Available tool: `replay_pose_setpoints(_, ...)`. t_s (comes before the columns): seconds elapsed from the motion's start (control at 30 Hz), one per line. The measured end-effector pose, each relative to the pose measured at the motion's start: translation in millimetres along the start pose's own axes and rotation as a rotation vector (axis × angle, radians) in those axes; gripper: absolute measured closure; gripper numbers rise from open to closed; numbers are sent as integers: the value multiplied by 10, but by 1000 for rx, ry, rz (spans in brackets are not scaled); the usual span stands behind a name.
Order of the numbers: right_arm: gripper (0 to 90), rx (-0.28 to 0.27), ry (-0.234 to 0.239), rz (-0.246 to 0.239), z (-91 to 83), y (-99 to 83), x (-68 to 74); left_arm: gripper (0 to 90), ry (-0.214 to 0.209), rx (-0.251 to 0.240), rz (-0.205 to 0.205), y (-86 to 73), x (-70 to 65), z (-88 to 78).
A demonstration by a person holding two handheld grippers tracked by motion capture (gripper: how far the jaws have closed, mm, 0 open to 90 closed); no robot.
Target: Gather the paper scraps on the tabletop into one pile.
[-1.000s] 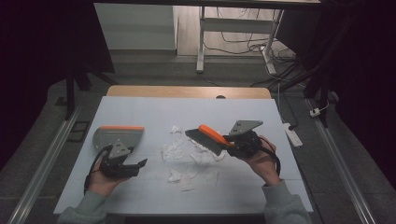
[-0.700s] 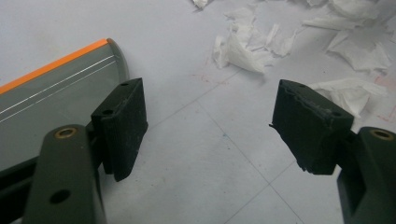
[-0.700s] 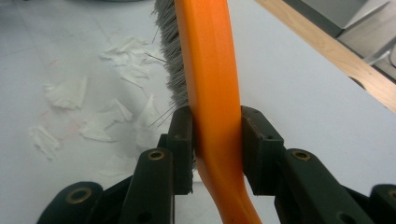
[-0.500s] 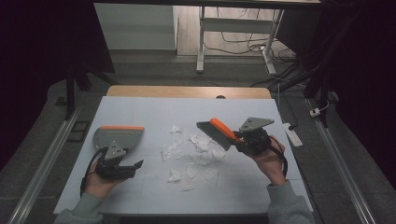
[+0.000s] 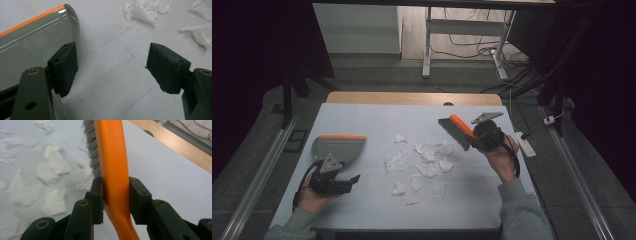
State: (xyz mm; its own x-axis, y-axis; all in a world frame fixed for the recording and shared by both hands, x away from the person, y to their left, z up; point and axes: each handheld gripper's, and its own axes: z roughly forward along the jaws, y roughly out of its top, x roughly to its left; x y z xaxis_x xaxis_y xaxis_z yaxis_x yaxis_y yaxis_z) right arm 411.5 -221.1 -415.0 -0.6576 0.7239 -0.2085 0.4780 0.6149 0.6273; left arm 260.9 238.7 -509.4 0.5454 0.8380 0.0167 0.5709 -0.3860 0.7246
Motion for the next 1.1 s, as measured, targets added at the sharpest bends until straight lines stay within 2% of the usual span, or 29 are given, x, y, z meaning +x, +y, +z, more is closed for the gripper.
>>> replay_pose_setpoints(0.2,672,142,-64,0,337,183,-119,258,-8,-10,-2,-19,-5,9)
replay_pose_setpoints(0.37,672,254,-111,9,636,264,-207,258,-6,-12,-5,-31,-13,10)
replay_pose_setpoints(0.43,672,269,-115,11,669,272,-211,258,-6,-11,-3,-27,-20,15)
replay_pose_setpoints(0.53,673,299,-106,-16,738,297,-205,258,-9,-7,0,-24,-32,34)
replay_pose_setpoints(0.6,672,310,-91,-30,761,335,-145,258,-9,-5,2,-26,-39,41)
replay_pose_setpoints(0.67,673,317,-74,-69,772,368,-47,259,-9,-3,2,-27,-41,42)
replay_pose_setpoints(0.7,673,325,-63,-108,766,396,81,258,-8,-3,1,-28,-41,43)
replay_pose_setpoints(0.73,673,325,-63,-108,766,396,81,258,-8,-3,0,-29,-42,45)
replay_pose_setpoints(0.87,673,312,13,-145,718,417,286,259,-7,-1,1,-30,-49,45)
replay_pose_setpoints(1.0,673,295,11,-224,658,375,515,260,-8,0,2,-30,-58,51)
replay_pose_setpoints(1.07,673,277,44,-221,612,350,576,260,-10,4,5,-25,-65,58)
replay_pose_setpoints(1.1,673,256,99,-209,562,328,623,260,-9,5,6,-24,-69,61)
